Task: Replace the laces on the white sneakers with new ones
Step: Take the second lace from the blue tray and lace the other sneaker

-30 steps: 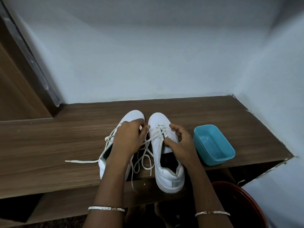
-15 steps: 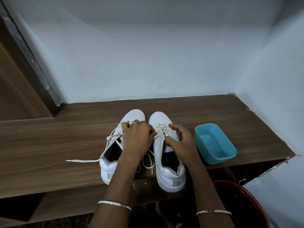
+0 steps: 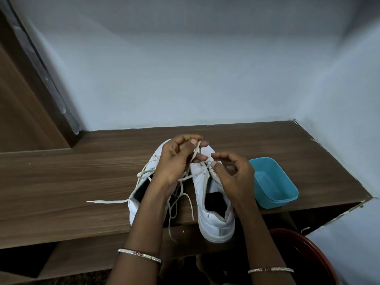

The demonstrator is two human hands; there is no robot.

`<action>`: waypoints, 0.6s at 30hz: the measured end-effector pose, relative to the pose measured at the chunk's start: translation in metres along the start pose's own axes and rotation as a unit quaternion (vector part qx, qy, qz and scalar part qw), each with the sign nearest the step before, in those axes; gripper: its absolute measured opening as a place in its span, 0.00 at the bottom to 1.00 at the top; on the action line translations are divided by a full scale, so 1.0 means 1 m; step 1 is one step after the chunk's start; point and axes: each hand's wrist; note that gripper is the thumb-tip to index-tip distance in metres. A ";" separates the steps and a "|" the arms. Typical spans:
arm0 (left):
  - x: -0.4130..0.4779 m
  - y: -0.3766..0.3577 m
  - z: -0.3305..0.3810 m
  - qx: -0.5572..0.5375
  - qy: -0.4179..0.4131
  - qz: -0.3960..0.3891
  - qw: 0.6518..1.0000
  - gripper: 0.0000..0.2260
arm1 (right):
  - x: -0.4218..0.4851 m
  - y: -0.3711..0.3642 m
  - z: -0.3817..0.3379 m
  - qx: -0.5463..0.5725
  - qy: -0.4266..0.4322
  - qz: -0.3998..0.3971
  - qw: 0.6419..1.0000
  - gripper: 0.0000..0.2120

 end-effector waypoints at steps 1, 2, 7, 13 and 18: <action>0.000 -0.001 0.002 -0.031 0.007 -0.011 0.999 0.09 | 0.000 -0.002 -0.005 -0.001 0.014 0.000 1.000 0.06; 0.000 -0.001 0.003 -0.057 0.014 -0.026 0.998 0.11 | -0.001 -0.005 -0.011 -0.004 0.026 -0.008 1.000 0.06; 0.001 -0.001 0.002 -0.077 0.032 -0.089 0.992 0.17 | -0.002 -0.014 -0.024 -0.003 0.037 -0.101 0.994 0.07; 0.006 0.001 -0.014 0.181 -0.039 -0.032 0.982 0.18 | -0.002 -0.009 -0.017 0.047 -0.025 -0.187 0.981 0.06; 0.014 0.007 -0.033 0.361 -0.094 0.090 0.924 0.06 | -0.001 0.007 -0.012 0.236 -0.134 -0.131 0.954 0.11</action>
Point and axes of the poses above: each hand's wrist, its own x-axis towards the middle knuckle, its own y-axis out of the back of the hand, z = x × y, and after that the axes turned 3 degrees about x, right-handed
